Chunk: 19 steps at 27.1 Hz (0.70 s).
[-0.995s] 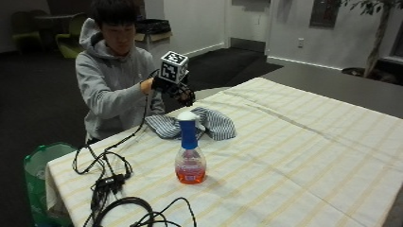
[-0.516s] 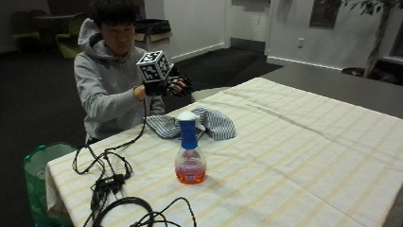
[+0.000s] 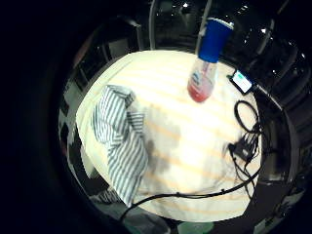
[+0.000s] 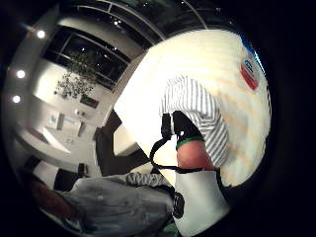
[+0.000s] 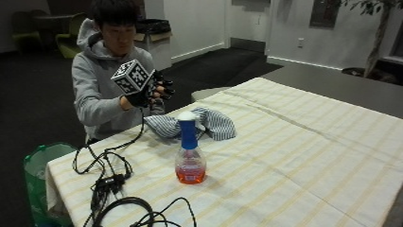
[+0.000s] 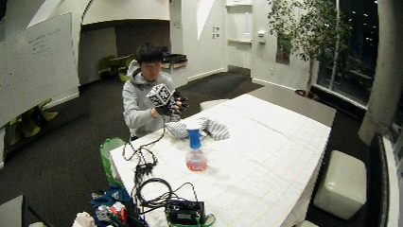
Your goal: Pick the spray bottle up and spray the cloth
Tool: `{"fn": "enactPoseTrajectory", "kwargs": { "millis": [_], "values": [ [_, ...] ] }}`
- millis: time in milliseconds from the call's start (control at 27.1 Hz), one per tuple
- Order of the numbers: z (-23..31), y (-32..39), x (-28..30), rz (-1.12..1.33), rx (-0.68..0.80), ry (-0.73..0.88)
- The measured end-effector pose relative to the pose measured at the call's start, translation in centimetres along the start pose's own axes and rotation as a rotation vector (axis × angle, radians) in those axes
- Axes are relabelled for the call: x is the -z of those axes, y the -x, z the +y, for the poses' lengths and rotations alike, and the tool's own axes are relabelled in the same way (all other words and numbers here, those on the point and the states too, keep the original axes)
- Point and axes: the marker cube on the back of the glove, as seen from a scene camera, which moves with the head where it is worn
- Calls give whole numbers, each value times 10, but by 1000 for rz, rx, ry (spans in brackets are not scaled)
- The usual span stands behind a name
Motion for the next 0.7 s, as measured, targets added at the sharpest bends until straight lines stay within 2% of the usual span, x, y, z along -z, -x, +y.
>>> {"fn": "enactPoseTrajectory", "kwargs": {
  "millis": [700],
  "values": [
    [-48,-110,1,-239,-225,-277]
  ]
}}
